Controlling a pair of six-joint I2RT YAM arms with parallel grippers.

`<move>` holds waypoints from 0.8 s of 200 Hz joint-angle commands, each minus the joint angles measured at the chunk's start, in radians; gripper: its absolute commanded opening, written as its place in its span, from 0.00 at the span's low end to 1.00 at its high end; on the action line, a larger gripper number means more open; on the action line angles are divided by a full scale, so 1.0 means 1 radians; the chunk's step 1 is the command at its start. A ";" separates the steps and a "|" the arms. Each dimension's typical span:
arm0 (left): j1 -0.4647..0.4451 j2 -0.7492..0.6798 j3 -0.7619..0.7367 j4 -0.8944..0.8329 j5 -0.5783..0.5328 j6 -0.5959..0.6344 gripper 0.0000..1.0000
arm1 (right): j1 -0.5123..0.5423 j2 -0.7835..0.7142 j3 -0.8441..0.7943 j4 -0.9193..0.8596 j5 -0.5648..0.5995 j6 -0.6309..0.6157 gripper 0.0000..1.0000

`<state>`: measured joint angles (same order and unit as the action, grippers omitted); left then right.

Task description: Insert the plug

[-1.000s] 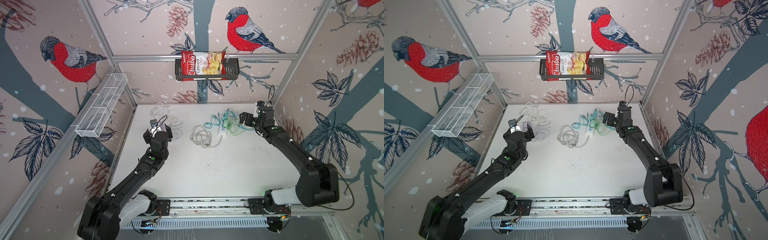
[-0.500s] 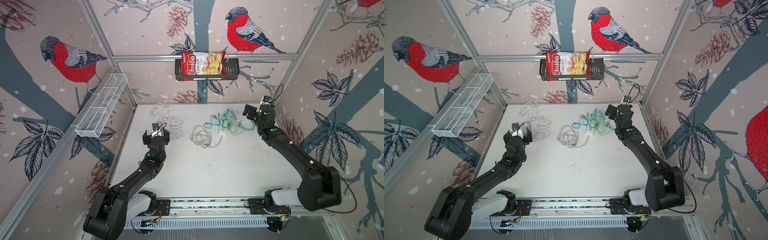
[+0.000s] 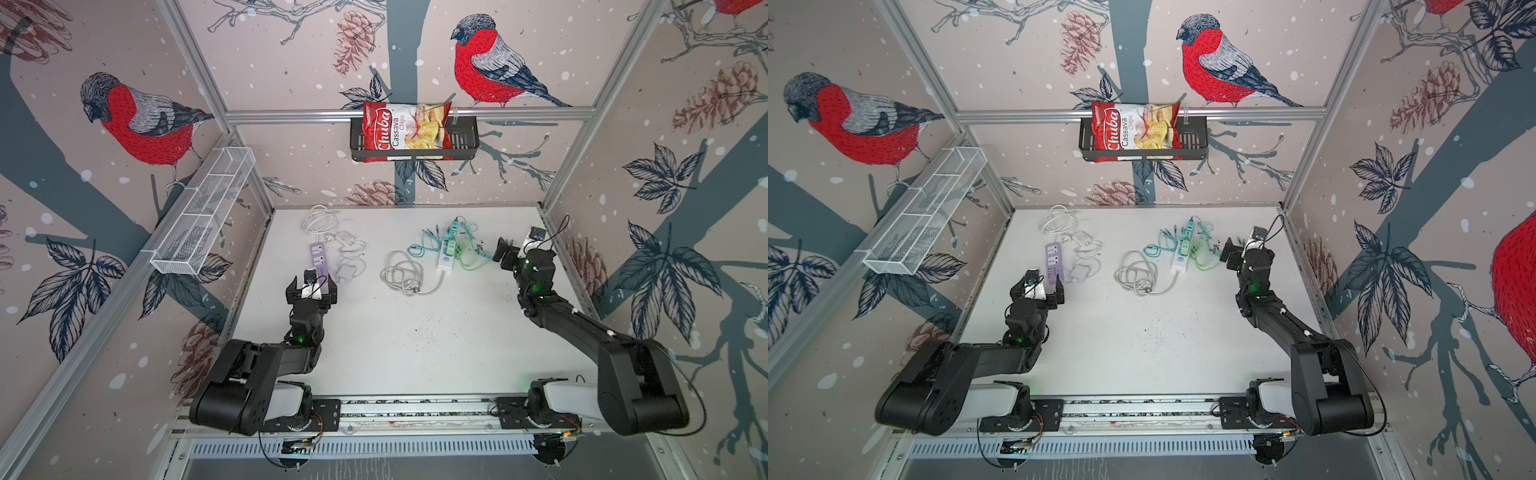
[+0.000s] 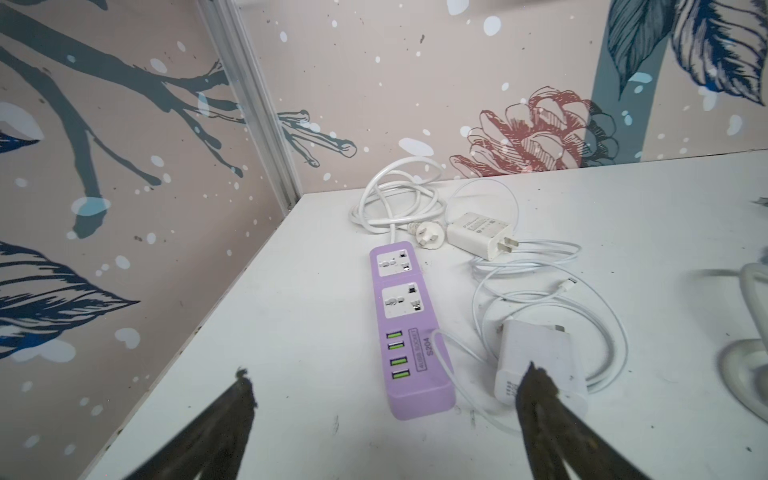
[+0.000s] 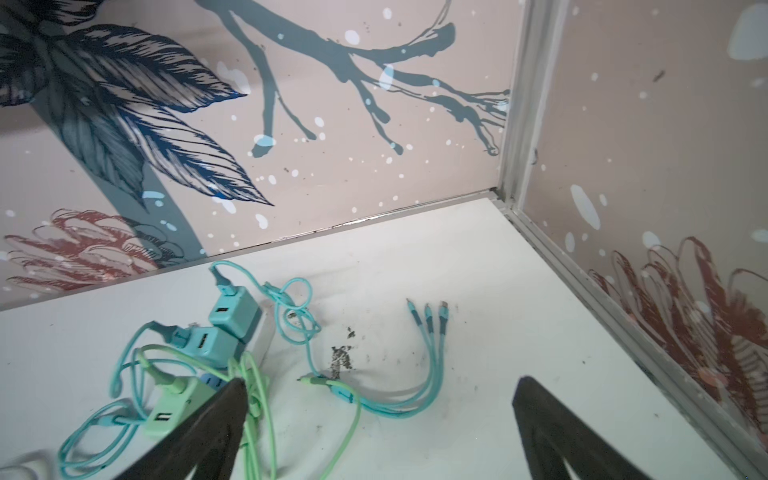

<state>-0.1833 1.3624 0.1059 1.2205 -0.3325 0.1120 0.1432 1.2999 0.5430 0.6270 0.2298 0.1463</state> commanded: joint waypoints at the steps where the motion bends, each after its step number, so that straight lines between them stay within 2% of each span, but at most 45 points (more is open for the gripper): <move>1: 0.004 0.067 -0.016 0.247 0.053 0.011 0.96 | -0.028 -0.011 -0.058 0.171 -0.043 -0.034 0.99; 41: 0.005 0.147 -0.029 0.350 0.033 0.012 0.96 | -0.095 -0.022 -0.235 0.401 -0.099 -0.073 0.99; 67: 0.006 0.195 -0.060 0.453 0.038 0.013 0.96 | -0.100 -0.042 -0.282 0.388 -0.094 -0.100 1.00; 87: 0.010 0.245 -0.054 0.491 0.054 0.018 0.96 | -0.111 -0.114 -0.320 0.379 -0.103 -0.104 1.00; 109: 0.011 0.252 -0.060 0.508 0.052 0.017 0.96 | -0.130 -0.128 -0.405 0.486 -0.126 -0.092 1.00; 137: 0.010 0.259 -0.068 0.533 0.045 0.020 0.97 | -0.130 -0.052 -0.492 0.702 -0.198 -0.108 0.99; 160: 0.007 0.259 -0.073 0.541 0.052 0.023 0.97 | -0.119 0.128 -0.546 0.946 -0.234 -0.140 1.00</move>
<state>-0.1738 1.6184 0.0387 1.5948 -0.2901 0.1287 0.0135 1.3132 0.0383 1.2552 0.0601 0.0483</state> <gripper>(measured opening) 0.967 0.995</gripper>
